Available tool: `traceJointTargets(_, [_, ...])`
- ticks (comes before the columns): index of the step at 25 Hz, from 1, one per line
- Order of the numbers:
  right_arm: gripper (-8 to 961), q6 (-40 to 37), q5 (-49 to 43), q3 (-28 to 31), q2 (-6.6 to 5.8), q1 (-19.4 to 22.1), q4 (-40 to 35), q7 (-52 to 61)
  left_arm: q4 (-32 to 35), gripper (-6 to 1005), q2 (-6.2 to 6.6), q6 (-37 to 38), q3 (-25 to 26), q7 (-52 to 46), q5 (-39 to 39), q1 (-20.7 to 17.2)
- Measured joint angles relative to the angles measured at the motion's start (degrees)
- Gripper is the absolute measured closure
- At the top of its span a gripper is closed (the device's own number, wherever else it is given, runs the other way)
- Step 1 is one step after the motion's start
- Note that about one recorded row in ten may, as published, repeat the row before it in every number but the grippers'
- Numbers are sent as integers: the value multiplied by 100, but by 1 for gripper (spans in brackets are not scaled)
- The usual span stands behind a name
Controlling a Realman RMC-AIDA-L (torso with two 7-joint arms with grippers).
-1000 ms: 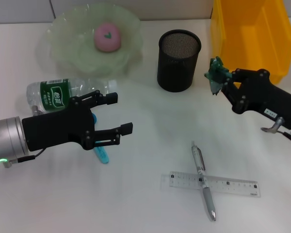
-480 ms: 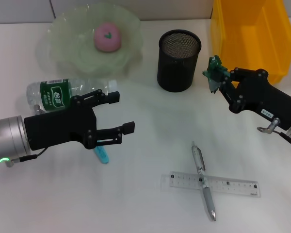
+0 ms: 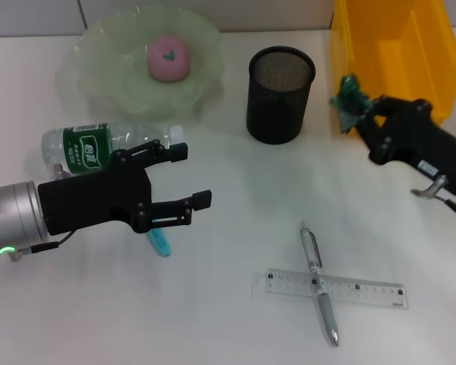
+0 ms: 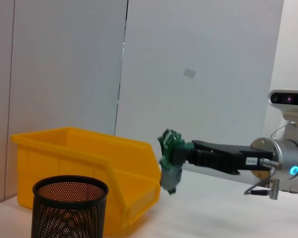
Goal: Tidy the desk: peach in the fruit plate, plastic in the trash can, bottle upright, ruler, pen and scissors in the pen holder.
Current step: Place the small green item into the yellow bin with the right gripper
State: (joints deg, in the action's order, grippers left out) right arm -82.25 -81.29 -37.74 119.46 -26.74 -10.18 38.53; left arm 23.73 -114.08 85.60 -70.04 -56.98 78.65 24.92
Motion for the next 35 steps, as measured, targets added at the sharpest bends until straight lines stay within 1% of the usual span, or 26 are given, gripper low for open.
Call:
traceJointTargets(1, [919, 0, 0, 0, 0, 0, 0, 0, 0, 140, 0, 0, 0, -1, 1, 2])
traceJointTargets(7, [920, 427, 1, 900, 5, -61, 77, -20, 0, 140, 2, 21, 0, -4, 1, -14])
traceJointTargets(10, [921, 675, 1, 1278, 6, -171, 86, -37, 0, 140, 11, 39, 0, -7, 0, -24])
traceJointTargets(12, [921, 726, 1, 1345, 6, -199, 87, -49, 0, 140, 14, 42, 0, -9, -1, -26])
traceJointTargets(15, [921, 986, 7, 1541, 7, -347, 114, -156, 0, 140, 22, 66, 0, -14, -8, -29])
traceJointTargets(23, [921, 1556, 301, 1612, 3, -664, 256, -540, 3, 140, 26, 79, -1, -15, -26, -39])
traceJointTargets(28, [922, 1976, 304, 1611, 0, -864, 280, -545, 8, 140, 24, 79, -1, -15, -26, -31])
traceJointTargets(35, [922, 2022, 307, 1610, 7, -883, 280, -543, 10, 140, 14, 74, 0, -15, -26, -16])
